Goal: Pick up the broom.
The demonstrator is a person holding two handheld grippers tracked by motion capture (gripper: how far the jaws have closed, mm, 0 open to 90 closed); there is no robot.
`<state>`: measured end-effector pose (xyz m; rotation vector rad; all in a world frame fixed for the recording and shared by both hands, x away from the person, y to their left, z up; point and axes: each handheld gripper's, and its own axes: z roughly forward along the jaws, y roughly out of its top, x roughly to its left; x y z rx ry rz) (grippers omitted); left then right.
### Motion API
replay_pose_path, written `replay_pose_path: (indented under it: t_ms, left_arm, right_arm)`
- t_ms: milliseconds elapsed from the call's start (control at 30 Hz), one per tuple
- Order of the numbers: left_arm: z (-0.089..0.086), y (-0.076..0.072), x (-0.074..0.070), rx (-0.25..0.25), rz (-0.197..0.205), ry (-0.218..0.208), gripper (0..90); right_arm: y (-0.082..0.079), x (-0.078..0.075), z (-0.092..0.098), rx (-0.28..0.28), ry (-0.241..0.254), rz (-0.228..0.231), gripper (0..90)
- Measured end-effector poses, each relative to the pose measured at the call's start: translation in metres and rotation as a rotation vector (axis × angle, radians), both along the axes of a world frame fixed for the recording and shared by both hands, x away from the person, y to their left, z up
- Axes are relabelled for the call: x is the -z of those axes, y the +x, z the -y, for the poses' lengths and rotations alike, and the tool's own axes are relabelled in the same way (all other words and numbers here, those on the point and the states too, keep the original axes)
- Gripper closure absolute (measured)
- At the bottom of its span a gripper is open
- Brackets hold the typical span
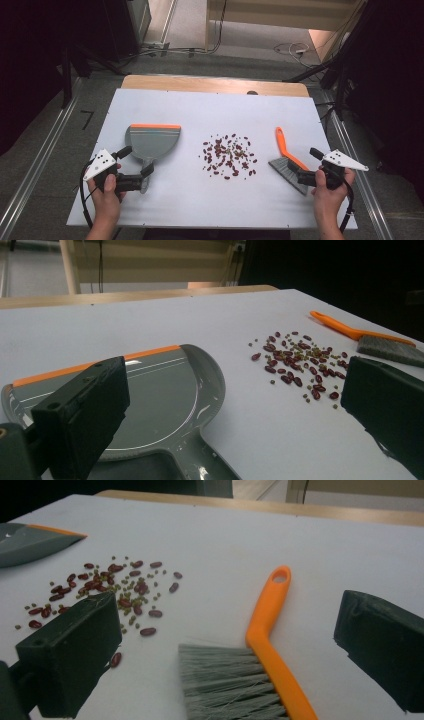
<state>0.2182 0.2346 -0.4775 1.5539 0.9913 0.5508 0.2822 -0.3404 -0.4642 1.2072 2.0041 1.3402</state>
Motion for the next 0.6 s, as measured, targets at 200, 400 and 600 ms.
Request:
replay_pose_path:
  t_ms: [200,400,600]
  left_arm:
    - [0.002,0.002,0.001,0.023,-0.007,0.011,0.0]
    - [-0.001,0.005,-0.001,0.039,-0.006,0.001,0.0]
    - [-0.001,0.009,-0.001,0.028,-0.016,-0.019,0.0]
  right_arm:
    - [0.002,0.005,-0.008,0.006,-0.005,-0.049,0.0]
    - [0.009,-0.005,-0.013,-0.004,-0.041,-0.06,0.0]
    - [0.021,-0.012,-0.015,-0.002,-0.074,-0.091,0.0]
